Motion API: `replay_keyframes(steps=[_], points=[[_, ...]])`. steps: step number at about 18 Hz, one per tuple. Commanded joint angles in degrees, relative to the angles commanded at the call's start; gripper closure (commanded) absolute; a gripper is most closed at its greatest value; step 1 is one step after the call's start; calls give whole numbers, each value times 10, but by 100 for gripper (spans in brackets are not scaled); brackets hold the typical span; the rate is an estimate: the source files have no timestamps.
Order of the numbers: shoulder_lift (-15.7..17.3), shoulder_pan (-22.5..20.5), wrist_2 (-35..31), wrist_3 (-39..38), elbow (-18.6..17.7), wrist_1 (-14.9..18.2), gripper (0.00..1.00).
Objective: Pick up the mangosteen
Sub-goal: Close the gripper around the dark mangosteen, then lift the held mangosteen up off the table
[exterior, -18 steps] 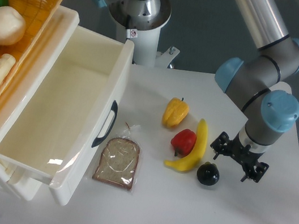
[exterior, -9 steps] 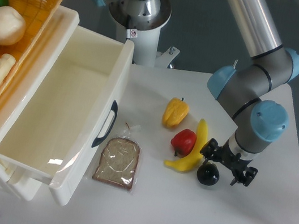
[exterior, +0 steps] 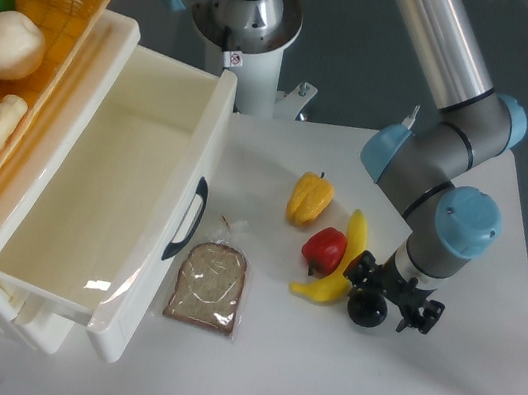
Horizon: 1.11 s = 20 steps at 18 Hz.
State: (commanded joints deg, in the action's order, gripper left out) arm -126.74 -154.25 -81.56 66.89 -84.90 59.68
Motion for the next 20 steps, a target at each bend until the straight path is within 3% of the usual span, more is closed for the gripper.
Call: replay_keyframes(steps=[1,8,9,11,15,16,20], points=[[-1,0,0,0,0,0,21],[4,0,-4,-5,0,0,65],[4,0,-6,-5,4,0,80],[6,-2,-11,0,17,-1,99],[23,-6,-11,7,25,-1,96],[25,-8,-12,13,34,0,100],[32,-20,-14,123,66,2,100]])
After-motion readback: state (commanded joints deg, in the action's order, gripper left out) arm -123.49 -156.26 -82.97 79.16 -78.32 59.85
